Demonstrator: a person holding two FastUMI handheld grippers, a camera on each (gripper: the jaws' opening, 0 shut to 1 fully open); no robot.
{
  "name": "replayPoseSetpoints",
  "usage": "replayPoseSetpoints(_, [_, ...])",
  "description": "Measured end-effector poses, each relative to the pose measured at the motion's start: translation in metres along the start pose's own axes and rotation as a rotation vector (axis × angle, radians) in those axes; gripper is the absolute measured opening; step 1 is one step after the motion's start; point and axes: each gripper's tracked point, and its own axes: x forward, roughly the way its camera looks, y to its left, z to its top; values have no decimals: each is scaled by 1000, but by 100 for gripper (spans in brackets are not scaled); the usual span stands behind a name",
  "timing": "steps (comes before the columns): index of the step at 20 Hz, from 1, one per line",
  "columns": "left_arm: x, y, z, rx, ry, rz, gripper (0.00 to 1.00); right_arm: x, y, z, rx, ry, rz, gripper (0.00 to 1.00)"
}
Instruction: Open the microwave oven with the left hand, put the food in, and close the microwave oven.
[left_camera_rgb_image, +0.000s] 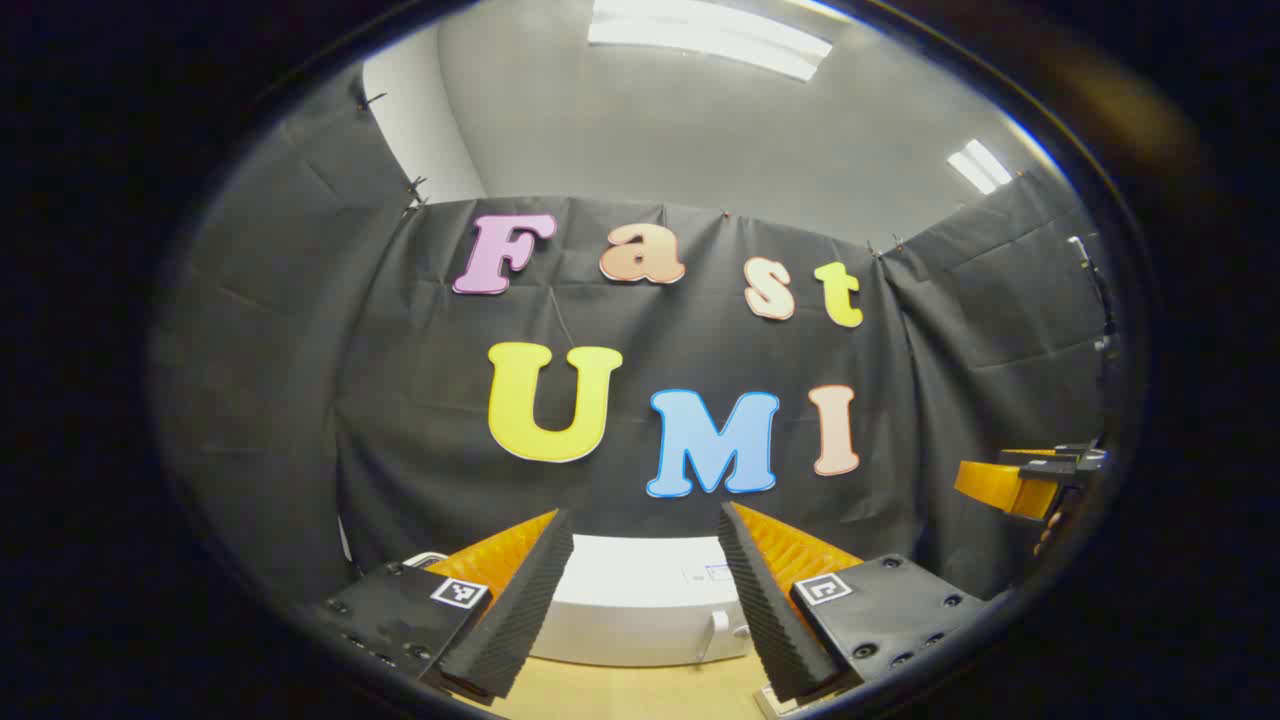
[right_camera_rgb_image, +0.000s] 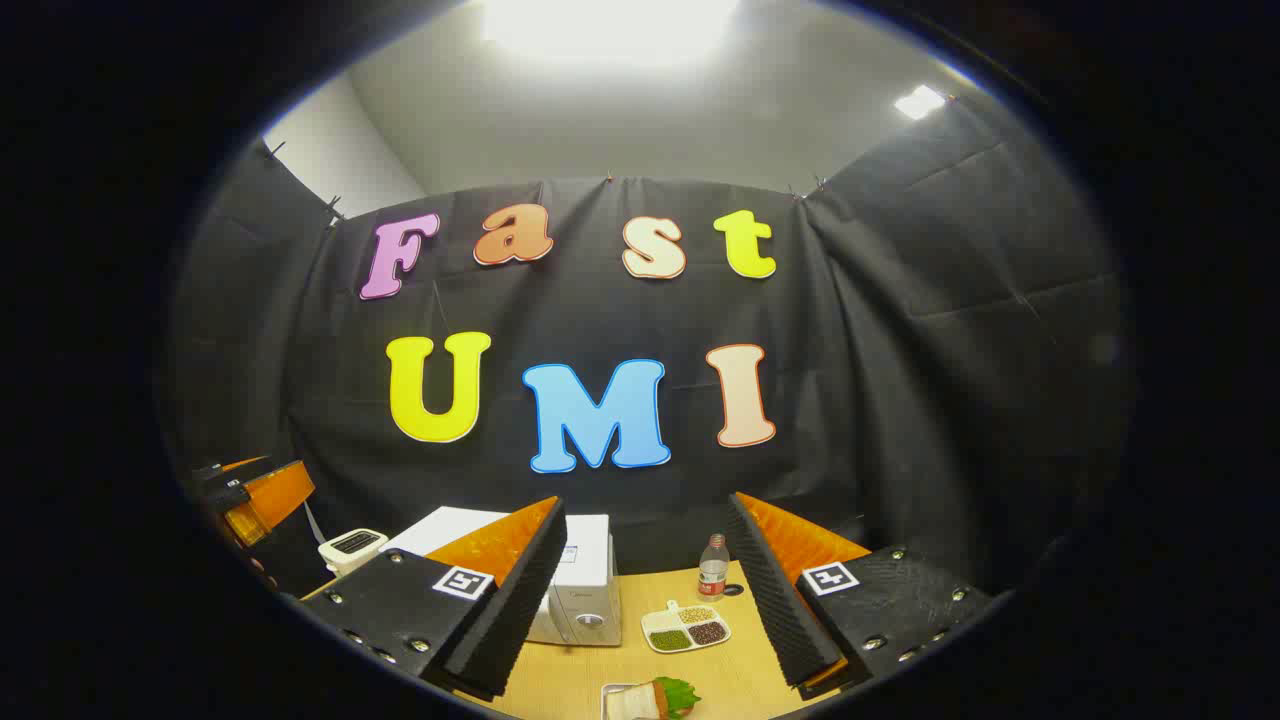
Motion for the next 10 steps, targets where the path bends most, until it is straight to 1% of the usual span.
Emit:
replayPoseSetpoints(7, [8,-14,-4,21,7,9,95,12,-10,-6,5,11,12,96])
replayPoseSetpoints(10, [11,-20,-9,26,14,8,96,16,-14,-9,-2,16,18,96])
